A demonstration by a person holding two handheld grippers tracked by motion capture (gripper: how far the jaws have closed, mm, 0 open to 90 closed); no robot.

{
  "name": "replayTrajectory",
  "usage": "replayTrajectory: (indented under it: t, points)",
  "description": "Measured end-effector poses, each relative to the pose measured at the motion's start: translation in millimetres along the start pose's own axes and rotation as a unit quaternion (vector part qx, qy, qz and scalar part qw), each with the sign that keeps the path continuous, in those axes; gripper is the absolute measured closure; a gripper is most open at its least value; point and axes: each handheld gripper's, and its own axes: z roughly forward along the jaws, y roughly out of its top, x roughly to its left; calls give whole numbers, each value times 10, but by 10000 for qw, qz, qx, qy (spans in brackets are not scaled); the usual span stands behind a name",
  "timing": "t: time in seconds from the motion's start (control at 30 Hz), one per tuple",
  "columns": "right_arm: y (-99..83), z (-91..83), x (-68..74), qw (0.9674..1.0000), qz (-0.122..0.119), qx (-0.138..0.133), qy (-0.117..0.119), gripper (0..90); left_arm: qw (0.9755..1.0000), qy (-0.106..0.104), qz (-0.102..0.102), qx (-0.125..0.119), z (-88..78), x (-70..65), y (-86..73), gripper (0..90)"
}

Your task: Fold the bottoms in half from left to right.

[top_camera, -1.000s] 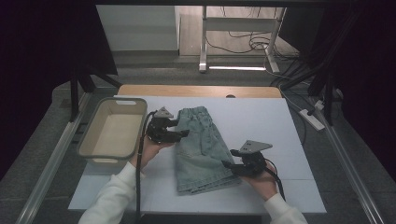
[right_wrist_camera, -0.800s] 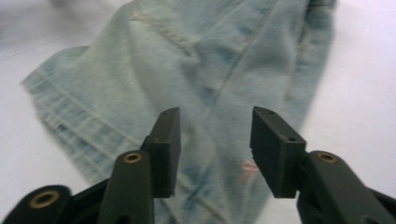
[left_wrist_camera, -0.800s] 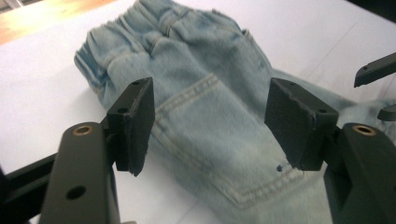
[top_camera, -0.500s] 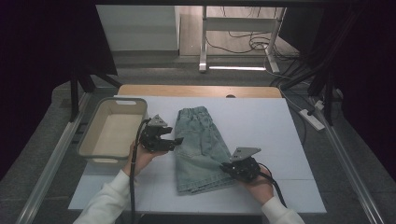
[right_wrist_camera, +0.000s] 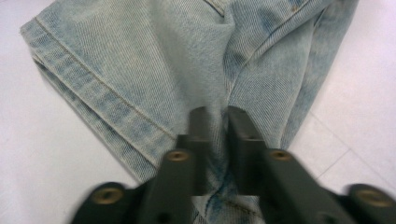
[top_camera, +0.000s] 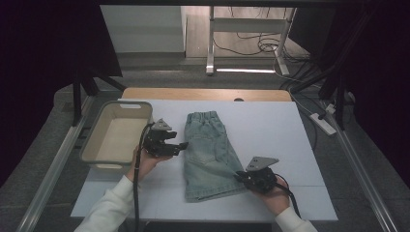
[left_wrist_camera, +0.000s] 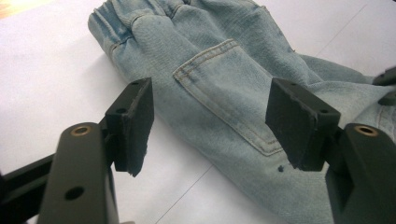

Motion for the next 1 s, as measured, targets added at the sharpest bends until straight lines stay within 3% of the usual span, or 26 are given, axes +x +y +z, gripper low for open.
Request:
replayTrajectory:
  t: [0.07,0.23,0.73,1.0]
  points:
    - [8,-20,13,9999,-42,-114,-93,627,10000,-8,20,-8,-1,-2,8,335]
    - [77,-120,-52,9972,310,-639,-221,497,10000,-37,26,-3,13,1,14,334]
    - [338,36,-230,9954,406,-773,-388,419,9998,-51,-208,-28,-22,68,31,248]
    - [511,203,-326,9951,492,-754,-413,406,9997,-27,-217,-61,-50,89,42,231]
